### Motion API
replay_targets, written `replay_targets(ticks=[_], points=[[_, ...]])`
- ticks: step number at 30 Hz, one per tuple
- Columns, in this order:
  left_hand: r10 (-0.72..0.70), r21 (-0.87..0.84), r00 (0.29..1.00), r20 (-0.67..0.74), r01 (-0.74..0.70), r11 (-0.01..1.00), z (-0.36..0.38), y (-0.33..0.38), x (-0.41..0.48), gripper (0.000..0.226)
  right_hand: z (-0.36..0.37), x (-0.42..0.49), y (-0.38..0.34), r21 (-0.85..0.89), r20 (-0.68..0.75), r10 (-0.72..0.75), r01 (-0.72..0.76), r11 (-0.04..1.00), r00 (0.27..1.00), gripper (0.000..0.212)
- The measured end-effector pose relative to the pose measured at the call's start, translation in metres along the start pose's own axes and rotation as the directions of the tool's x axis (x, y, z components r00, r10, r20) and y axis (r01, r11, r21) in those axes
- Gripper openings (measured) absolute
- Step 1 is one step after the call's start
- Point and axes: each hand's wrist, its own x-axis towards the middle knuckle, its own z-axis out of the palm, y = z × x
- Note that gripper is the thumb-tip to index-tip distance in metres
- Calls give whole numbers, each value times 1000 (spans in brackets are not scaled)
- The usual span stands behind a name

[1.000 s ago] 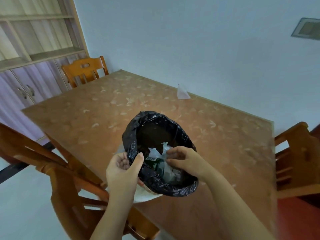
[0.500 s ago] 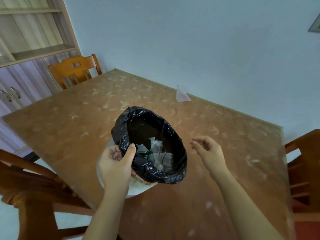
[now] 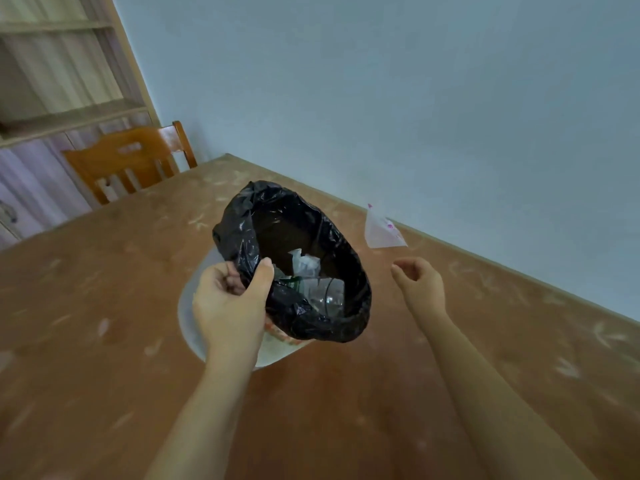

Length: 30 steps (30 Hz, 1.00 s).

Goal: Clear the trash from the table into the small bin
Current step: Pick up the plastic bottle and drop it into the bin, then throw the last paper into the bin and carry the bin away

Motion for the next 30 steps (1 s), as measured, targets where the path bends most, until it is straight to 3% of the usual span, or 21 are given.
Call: replay_targets(ticks=[9, 18, 23, 30], points=[[166, 59, 986, 4, -166, 984, 82, -32, 50, 33, 41, 120, 43, 11, -52, -50, 51, 999, 997, 22], [162, 21, 986, 34, -163, 986, 99, -46, 61, 28, 82, 176, 57, -105, 17, -62, 63, 992, 998, 38], [176, 38, 984, 22, -177, 983, 88, -49, 71, 28, 99, 188, 64, -73, -80, -50, 44, 996, 996, 34], [206, 54, 978, 42, -208, 977, 85, -51, 77, 24, 110, 192, 73, -93, -105, -28, 18, 995, 994, 27]])
